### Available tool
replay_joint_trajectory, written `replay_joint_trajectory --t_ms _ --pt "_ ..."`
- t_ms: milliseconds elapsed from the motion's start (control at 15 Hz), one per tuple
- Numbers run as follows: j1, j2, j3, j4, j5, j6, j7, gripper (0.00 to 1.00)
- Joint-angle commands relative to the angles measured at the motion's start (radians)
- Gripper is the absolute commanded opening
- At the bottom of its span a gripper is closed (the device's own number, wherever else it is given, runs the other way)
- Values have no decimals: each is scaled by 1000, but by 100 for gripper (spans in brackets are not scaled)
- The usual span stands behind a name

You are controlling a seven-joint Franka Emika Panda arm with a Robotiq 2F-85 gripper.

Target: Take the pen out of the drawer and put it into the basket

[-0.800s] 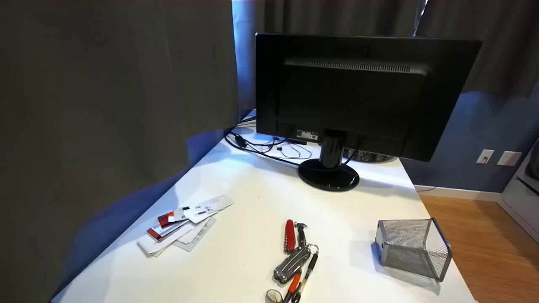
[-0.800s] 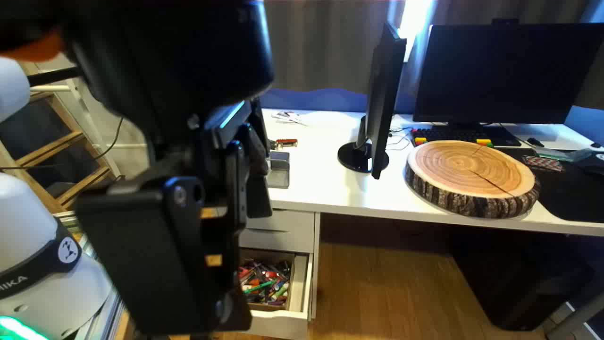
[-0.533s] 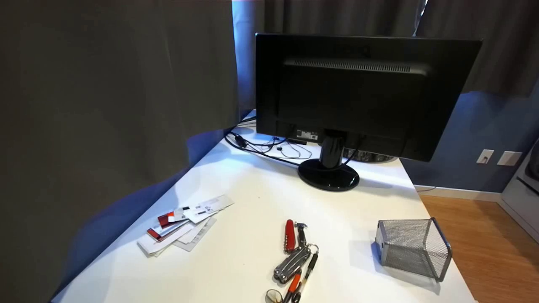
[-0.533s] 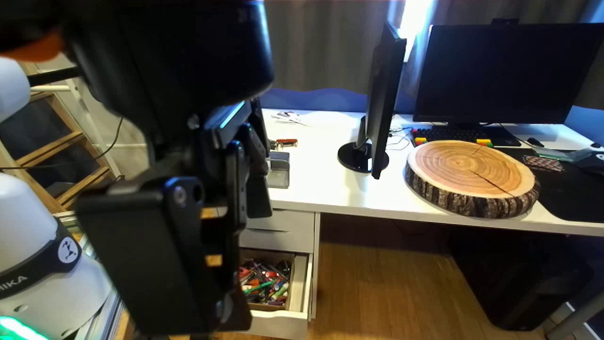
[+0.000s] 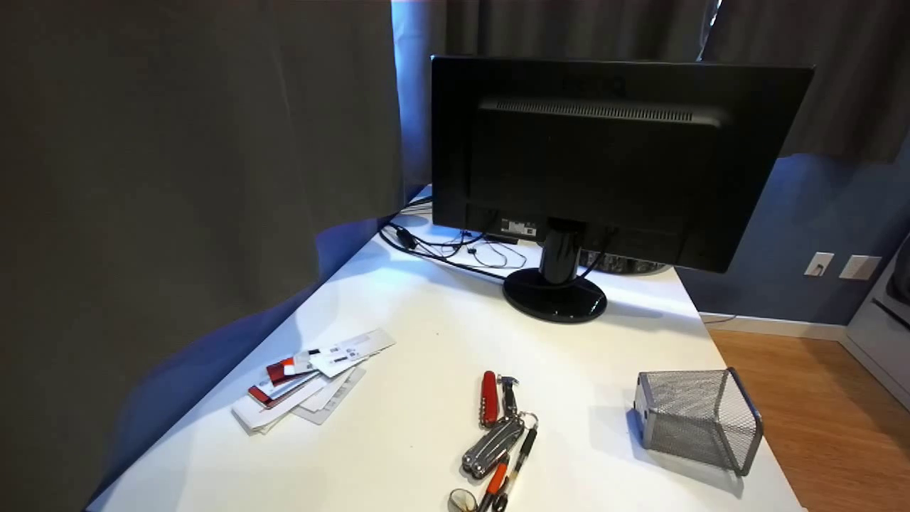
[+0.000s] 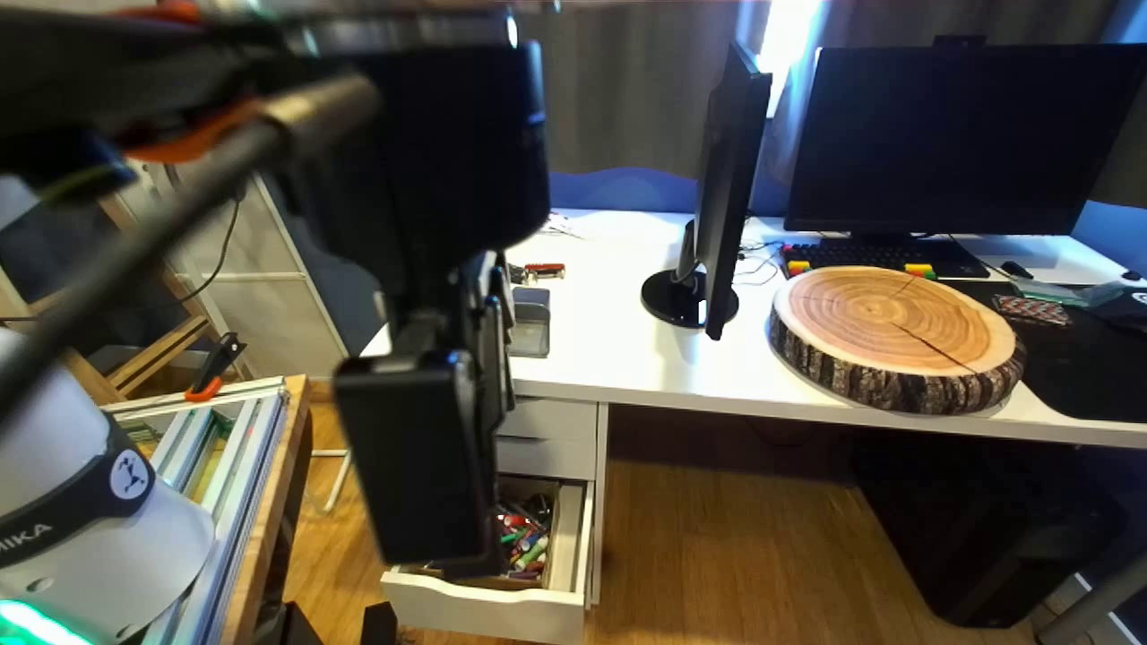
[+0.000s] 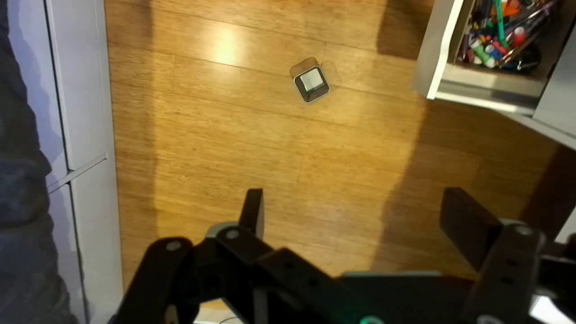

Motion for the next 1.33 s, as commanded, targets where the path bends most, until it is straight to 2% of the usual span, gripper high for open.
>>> replay_joint_trajectory --t_ms 0,333,733,800,1000,1267 --pt "80 128 60 -4 0 11 -26 100" --pt "208 331 119 -17 14 78 -88 100" --pt "303 632 209 -32 18 206 -73 100" --pt "282 535 194 -31 6 140 -72 100" --pt "299 639 213 -25 6 191 -67 100" --pt "299 648 212 -20 6 195 -67 100"
